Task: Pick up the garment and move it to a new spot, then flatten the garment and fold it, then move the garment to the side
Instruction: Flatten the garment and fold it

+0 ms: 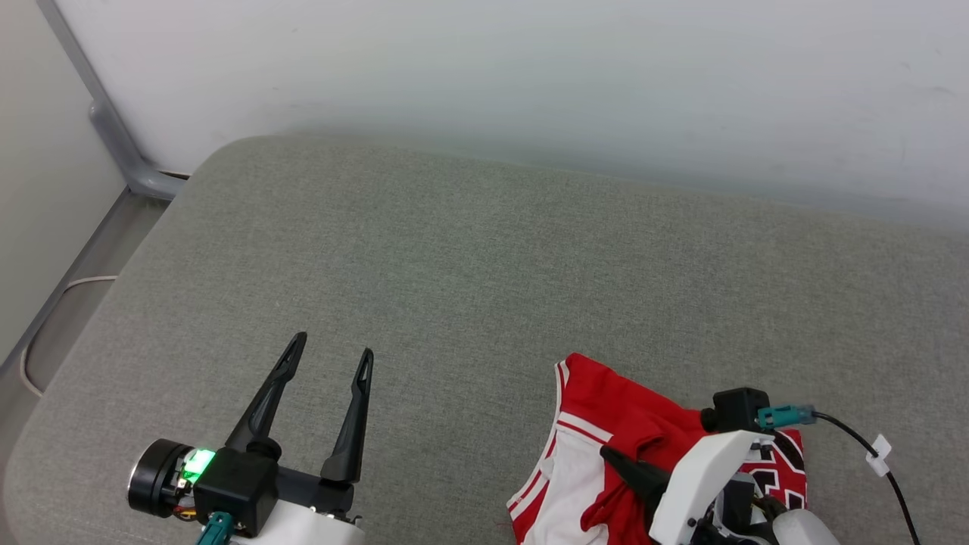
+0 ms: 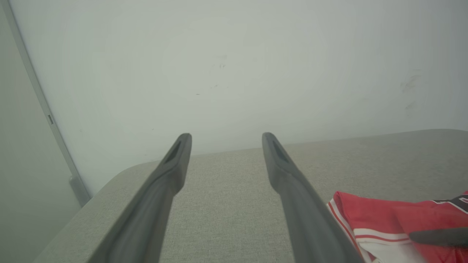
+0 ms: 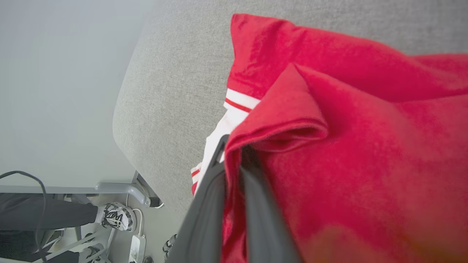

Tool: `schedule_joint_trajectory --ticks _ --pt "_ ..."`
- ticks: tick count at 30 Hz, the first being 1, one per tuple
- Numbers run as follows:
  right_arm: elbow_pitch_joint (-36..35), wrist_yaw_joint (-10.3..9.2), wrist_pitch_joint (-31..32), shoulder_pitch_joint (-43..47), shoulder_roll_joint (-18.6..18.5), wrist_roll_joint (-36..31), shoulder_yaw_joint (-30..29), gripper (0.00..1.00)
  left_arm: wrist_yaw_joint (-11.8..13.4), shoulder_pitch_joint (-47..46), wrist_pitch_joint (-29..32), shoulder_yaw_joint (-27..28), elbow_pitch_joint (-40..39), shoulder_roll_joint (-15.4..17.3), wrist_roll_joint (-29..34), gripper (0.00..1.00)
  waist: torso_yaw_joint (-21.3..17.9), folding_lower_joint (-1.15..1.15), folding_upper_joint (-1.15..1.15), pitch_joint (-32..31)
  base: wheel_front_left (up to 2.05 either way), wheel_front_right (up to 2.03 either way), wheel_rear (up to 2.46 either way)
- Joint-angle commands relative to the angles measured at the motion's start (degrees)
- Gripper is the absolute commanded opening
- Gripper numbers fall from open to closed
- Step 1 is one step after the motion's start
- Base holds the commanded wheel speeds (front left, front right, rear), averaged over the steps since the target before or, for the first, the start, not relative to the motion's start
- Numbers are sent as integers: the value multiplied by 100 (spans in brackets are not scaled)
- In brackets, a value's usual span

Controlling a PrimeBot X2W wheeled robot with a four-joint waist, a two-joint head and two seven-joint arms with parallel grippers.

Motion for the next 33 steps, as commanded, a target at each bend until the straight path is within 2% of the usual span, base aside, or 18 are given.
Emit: schedule_joint_trajectory --ticks 1,12,15,17,20,22,23,29,33 --pt "58 -3 -46 -126 11 9 80 100 -4 -69 -13 0 11 14 -8 100 4 0 0 -15 0 0 0" --pt "-194 -3 -167 -325 9 747 956 100 -9 63 -13 92 14 44 13 100 -66 0 0 -239 0 0 0" --pt "-319 -3 -246 -423 5 784 973 100 -10 92 -13 90 -1 32 19 100 -140 0 0 -277 0 0 0" --pt "-392 -3 -295 -542 5 461 855 100 -11 104 -13 88 -9 20 8 100 -201 0 0 -287 0 0 0" --pt "-565 -3 -364 -702 1 -406 546 100 -12 88 -13 98 -28 -11 -55 100 -301 0 0 -282 0 0 0" --pt "-806 -3 -457 -786 -184 -1040 387 100 -13 56 -13 108 -28 -30 -95 100 -358 0 0 -271 0 0 0" --pt "-1187 -4 -727 -811 -535 -1788 151 100 -12 19 -13 103 -22 -63 -150 100 -443 0 0 -246 0 0 0" --pt "-1713 -3 -1428 -568 -1294 -2675 -344 100 -13 1 -12 110 13 -107 -264 100 -592 0 0 -170 0 0 0" --pt "-1881 -3 -1803 -374 -1497 -2997 -627 100 -14 -9 -12 117 51 -120 -342 100 -646 0 0 -126 0 0 0"
